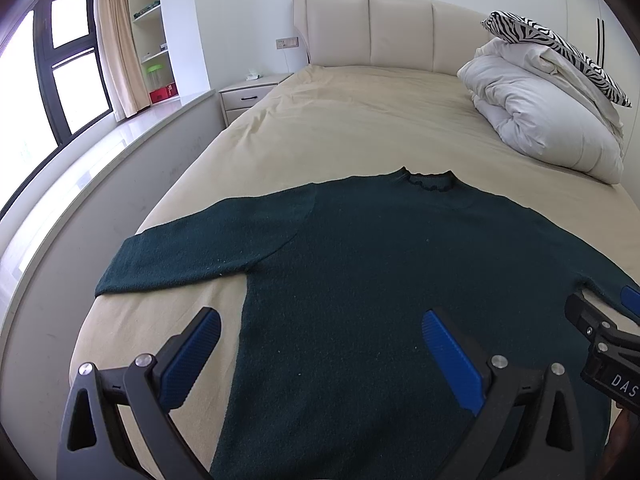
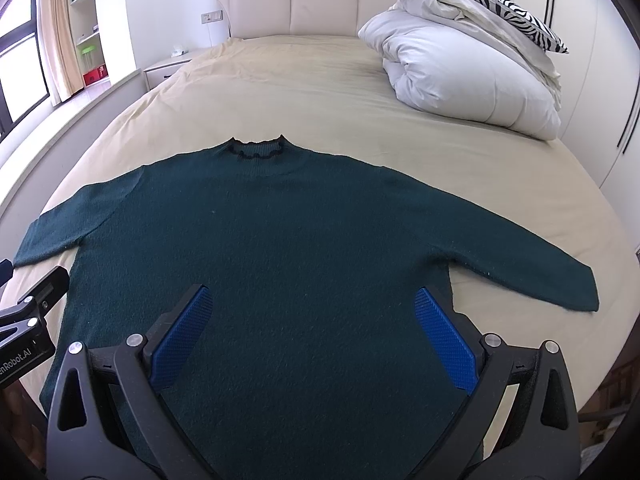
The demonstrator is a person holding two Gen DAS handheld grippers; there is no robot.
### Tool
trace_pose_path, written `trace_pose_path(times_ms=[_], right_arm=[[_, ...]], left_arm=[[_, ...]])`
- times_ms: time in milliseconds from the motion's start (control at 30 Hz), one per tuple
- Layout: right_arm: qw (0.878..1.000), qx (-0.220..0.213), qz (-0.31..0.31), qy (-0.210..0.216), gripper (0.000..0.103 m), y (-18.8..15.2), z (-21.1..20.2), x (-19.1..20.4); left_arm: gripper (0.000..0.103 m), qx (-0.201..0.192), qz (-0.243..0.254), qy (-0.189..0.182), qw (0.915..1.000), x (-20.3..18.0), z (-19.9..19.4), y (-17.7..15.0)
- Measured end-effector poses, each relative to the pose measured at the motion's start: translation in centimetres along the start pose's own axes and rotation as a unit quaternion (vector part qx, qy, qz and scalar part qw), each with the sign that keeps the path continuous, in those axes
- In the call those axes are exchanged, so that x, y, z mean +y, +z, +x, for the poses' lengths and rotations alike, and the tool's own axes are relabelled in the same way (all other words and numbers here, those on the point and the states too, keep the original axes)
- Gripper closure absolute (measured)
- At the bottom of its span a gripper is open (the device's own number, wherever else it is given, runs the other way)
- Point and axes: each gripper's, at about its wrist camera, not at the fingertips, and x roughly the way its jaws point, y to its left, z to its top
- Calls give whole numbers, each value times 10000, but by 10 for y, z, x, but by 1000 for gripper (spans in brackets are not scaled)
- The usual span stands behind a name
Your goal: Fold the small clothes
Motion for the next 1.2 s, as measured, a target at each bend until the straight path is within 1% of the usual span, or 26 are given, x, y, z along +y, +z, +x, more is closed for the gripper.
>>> trace_pose_path(times_ms=[633,1200], right_arm=[[10000,19,-48,-11,0,-3,0,2],[10000,47,-49,0,0,-3,0,2]], left_arm=[[0,28,6,-4,10000,-2,2,-8],[0,41,-5,-16,10000,-1,3,-6]])
